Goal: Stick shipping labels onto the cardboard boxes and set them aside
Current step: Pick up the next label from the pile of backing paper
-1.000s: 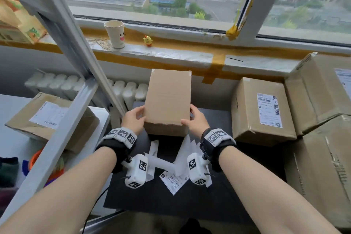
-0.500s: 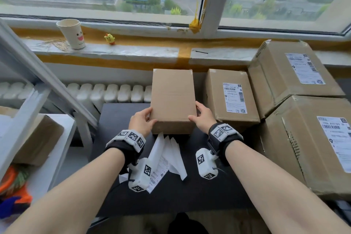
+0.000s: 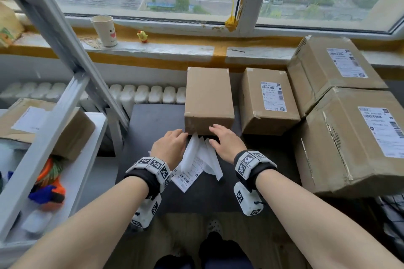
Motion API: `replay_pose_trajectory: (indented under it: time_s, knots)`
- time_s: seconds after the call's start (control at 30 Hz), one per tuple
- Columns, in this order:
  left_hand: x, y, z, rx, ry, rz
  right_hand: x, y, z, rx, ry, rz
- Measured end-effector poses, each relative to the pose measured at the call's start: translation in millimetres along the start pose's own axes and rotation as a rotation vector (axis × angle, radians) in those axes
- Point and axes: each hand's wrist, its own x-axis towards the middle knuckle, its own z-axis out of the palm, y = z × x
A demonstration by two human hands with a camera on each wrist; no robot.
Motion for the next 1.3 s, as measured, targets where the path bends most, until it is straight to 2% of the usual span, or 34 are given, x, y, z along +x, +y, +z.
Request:
replay_pose_trajectory:
  time_s: [0.3,0.43,0.53,0.67,0.83,1.07,1.3]
  knots:
    - [-65,-22,52,0.093,0.044,0.191,-50,-17,76,-0.016,-0.101,-0.005]
    - [-80,-29,75,0.089,0.004,0.228,-54,-17,112,-0.024,-0.113,-0.036]
    - [-84,-37,92,0.115,-0.032,0.246,-52,-17,136,-0.023,-0.070,-0.034]
    - [-87,-46,109,0.148,-0.086,0.220,-50,-16,157,-0.008,-0.005,0.002]
    - [-92,-53,122,0.107,-0.134,0.172,-45,-14,168,-0.091,-0.007,-0.007]
    - [-90,-54,117,0.071,-0.092,0.131,-43,-12,171,-0.076,0.033,-0.003]
    - [-93,-55,121,-0.039,-0.111,0.075,-45,-11,174,-0.090,0.048,0.000]
